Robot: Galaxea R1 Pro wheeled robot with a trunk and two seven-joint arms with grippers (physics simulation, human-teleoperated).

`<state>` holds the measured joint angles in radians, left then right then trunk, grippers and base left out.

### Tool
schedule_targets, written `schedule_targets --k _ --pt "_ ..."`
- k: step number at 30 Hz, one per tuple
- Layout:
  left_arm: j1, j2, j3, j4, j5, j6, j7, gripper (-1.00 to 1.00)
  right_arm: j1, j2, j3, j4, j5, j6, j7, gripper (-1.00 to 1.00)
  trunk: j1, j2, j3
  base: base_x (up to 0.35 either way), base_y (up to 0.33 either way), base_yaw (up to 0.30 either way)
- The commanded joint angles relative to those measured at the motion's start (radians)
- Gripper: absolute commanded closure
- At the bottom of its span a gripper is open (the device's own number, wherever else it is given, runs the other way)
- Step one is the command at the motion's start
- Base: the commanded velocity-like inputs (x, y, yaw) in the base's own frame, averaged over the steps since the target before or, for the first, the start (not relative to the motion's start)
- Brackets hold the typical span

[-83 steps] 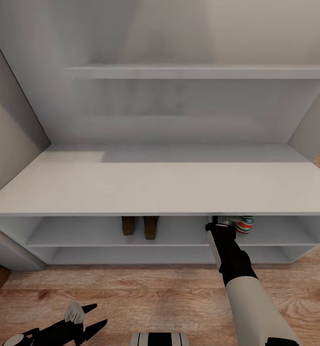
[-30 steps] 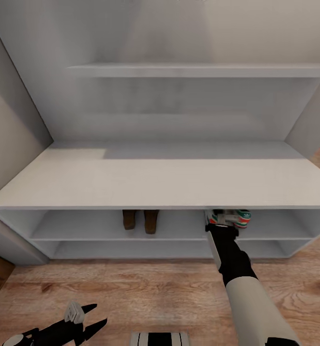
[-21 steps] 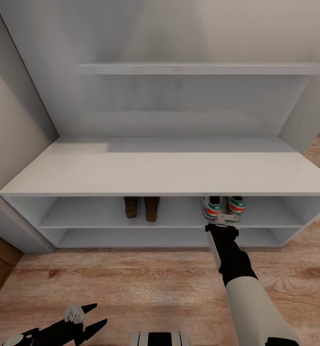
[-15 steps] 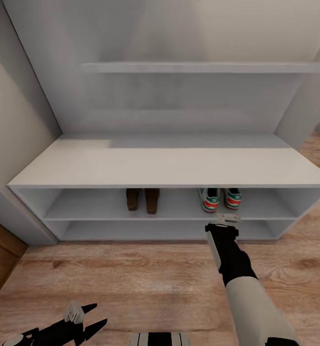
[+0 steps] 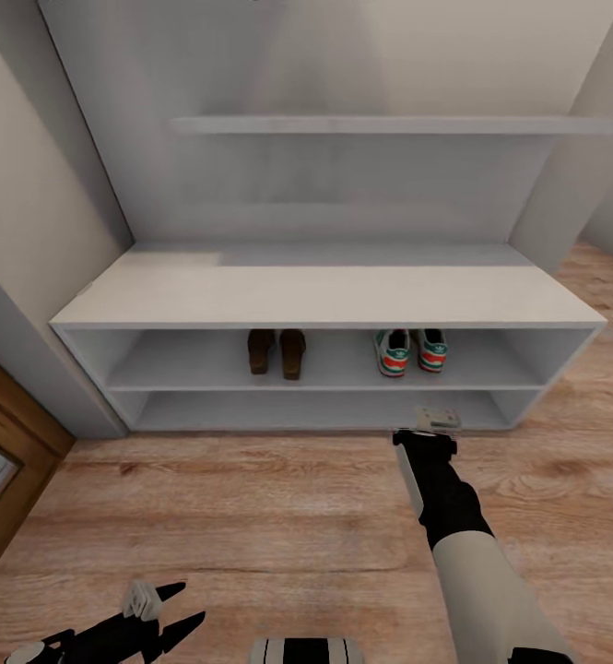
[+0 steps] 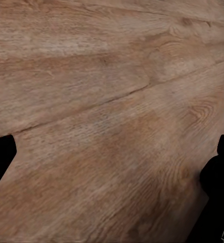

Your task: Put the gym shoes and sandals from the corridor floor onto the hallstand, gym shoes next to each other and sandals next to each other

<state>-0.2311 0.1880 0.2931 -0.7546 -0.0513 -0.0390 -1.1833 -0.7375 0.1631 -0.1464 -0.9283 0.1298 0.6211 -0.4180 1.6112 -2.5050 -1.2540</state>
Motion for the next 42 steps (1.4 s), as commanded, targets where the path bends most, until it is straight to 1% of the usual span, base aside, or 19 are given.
schedule_targets --k 1,4,6,19,20,24,32,37,39,42 --pt "-0.001 0.000 0.003 -0.001 -0.005 -0.004 -0.004 -1.00 0.000 0.001 -0.002 -0.001 0.010 0.008 0.004 -1.00 -0.001 0.000 -0.001 -0.315 0.000 0.000" --pt "-0.001 0.000 0.004 -0.001 -0.005 -0.004 -0.004 -1.00 0.000 0.001 -0.002 0.001 0.010 0.008 0.005 -1.00 -0.001 0.000 -0.001 -0.251 0.000 0.000" --pt "-0.002 0.002 0.004 -0.003 -0.006 -0.004 -0.003 -1.00 0.000 0.001 -0.001 0.018 0.010 0.008 0.004 -1.00 -0.001 0.000 -0.001 -0.062 0.000 0.000" --pt "-0.001 0.003 0.004 -0.006 -0.012 -0.007 -0.003 -1.00 0.000 0.001 -0.001 0.067 0.011 0.006 0.005 -1.00 -0.001 0.000 -0.001 -0.008 0.000 0.000" --pt "-0.001 0.003 0.004 -0.006 -0.012 -0.007 -0.004 -1.00 0.000 0.001 -0.001 0.093 0.011 0.006 0.005 -1.00 -0.001 0.000 -0.001 0.000 0.000 0.000" --pt "-0.001 0.004 0.004 -0.006 -0.012 -0.007 -0.004 -1.00 0.000 0.001 -0.001 0.124 0.011 0.005 0.005 -1.00 -0.001 0.000 -0.001 0.000 0.000 0.000" --pt "-0.001 0.004 0.004 -0.006 -0.013 -0.006 -0.004 -1.00 0.000 0.001 -0.001 0.158 0.011 -0.001 0.011 -1.00 -0.001 0.000 -0.001 0.000 0.000 0.000" --pt "-0.001 0.004 0.005 -0.006 -0.013 -0.006 -0.004 -1.00 0.002 -0.001 -0.001 0.163 0.011 -0.017 0.035 -1.00 -0.001 0.000 -0.001 0.000 0.000 0.000" --pt "-0.001 0.004 0.005 -0.006 -0.014 -0.007 -0.003 -1.00 0.003 -0.002 -0.001 0.166 0.012 -0.043 0.064 -1.00 -0.001 0.000 -0.001 0.000 0.000 0.000" --pt "-0.001 0.005 0.005 -0.006 -0.013 -0.007 -0.003 -1.00 0.004 -0.002 -0.001 0.173 0.013 -0.068 0.090 -1.00 -0.001 0.000 -0.001 0.000 0.000 0.000"
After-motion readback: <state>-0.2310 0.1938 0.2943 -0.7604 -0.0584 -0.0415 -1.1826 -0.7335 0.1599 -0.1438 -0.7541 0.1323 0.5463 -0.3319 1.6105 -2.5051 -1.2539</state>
